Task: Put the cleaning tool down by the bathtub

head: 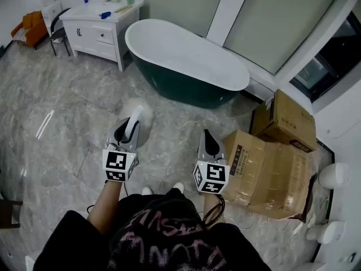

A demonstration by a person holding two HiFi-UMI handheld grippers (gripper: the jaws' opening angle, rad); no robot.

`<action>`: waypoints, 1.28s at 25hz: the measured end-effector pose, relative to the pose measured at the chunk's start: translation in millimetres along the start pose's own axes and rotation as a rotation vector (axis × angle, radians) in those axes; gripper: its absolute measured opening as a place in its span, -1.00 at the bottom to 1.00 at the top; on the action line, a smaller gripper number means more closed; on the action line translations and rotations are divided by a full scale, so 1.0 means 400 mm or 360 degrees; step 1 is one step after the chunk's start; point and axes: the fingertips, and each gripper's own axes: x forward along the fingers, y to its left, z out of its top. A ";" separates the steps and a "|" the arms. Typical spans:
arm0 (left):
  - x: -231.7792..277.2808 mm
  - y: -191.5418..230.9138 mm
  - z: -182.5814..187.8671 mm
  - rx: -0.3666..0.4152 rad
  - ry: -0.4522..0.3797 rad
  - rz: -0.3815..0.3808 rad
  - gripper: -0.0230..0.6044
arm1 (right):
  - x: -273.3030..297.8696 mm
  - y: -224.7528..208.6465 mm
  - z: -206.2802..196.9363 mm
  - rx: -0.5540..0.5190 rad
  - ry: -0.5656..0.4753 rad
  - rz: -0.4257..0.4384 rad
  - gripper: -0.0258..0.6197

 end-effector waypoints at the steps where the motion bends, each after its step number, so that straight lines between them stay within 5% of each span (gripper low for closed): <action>1: -0.002 -0.002 -0.002 0.0007 0.0000 -0.0005 -0.64 | -0.002 0.002 -0.001 0.0000 0.0000 -0.0001 -0.88; 32: -0.025 0.131 -0.068 -0.0008 0.0054 0.0035 -0.64 | 0.065 0.119 -0.027 -0.0061 0.0008 0.0119 -0.87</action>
